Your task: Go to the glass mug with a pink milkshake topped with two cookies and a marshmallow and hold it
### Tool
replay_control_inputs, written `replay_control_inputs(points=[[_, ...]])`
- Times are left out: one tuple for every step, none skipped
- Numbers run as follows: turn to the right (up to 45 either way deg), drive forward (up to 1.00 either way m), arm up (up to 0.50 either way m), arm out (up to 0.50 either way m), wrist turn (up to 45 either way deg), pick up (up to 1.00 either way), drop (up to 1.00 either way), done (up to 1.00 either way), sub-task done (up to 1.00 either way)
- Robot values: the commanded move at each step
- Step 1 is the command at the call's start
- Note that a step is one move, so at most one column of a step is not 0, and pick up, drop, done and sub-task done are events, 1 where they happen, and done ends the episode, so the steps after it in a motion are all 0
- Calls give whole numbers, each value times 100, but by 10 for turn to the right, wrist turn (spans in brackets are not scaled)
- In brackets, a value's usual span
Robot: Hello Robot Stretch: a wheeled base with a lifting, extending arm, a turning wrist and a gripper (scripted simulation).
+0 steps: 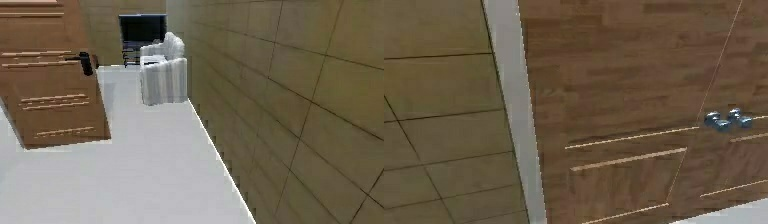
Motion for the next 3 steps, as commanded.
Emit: replay_control_inputs(points=[[-330,0,0,0,0,0,0,0,0],[0,100,0,0,0,0,0,0,0],[-360,0,0,0,0,0,0,0,0]])
